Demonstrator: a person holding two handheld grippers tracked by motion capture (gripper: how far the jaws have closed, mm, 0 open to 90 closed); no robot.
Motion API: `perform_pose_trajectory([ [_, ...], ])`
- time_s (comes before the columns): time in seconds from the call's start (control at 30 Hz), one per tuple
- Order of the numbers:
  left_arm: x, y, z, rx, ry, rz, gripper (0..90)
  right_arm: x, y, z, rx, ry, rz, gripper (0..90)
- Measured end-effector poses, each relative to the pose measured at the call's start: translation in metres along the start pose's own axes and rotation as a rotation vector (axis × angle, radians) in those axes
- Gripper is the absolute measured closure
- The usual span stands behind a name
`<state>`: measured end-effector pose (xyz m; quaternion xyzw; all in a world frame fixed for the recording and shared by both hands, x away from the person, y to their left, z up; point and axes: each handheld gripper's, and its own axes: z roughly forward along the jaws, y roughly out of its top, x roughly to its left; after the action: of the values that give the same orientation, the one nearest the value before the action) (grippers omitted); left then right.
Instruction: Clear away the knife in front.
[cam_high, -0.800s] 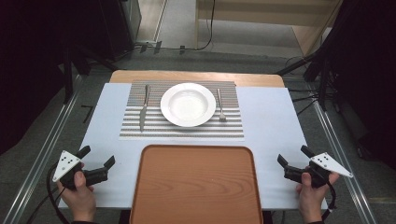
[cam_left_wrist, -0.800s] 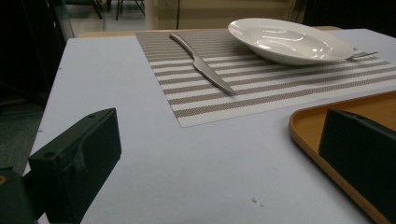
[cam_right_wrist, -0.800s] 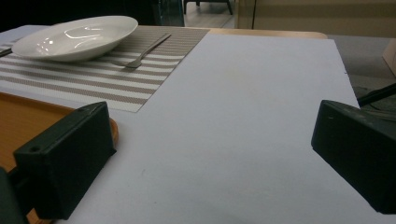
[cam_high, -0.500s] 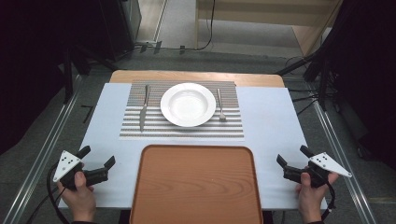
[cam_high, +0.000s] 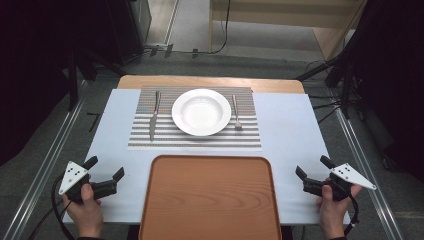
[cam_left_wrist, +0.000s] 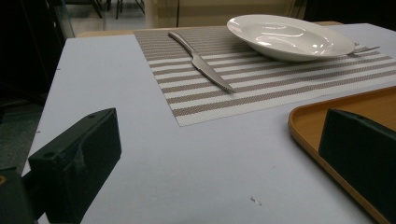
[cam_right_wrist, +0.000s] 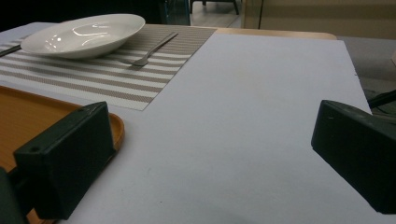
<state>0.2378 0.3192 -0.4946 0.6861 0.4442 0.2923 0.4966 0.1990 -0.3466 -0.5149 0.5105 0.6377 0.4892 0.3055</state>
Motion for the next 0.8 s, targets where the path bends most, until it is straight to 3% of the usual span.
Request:
perform_pose_trajectory([
  [0.37, -0.005, 0.005, 0.0, 0.008, -0.015, 0.006, 0.0, 0.001, -0.001, -0.001, -0.006, -0.001, 0.0, 0.0],
  [0.53, -0.014, 0.015, 0.004, 0.011, -0.035, 0.021, 0.0, 0.002, -0.001, -0.001, -0.009, 0.0, -0.006, 0.0],
  [0.67, -0.022, 0.026, 0.009, 0.021, -0.054, 0.059, 0.0, 0.002, -0.002, -0.002, -0.01, 0.003, -0.008, 0.0],
  [0.8, -0.023, 0.038, 0.014, 0.025, -0.089, 0.059, 0.0, 0.002, -0.002, -0.002, -0.011, 0.006, -0.007, 0.0],
])
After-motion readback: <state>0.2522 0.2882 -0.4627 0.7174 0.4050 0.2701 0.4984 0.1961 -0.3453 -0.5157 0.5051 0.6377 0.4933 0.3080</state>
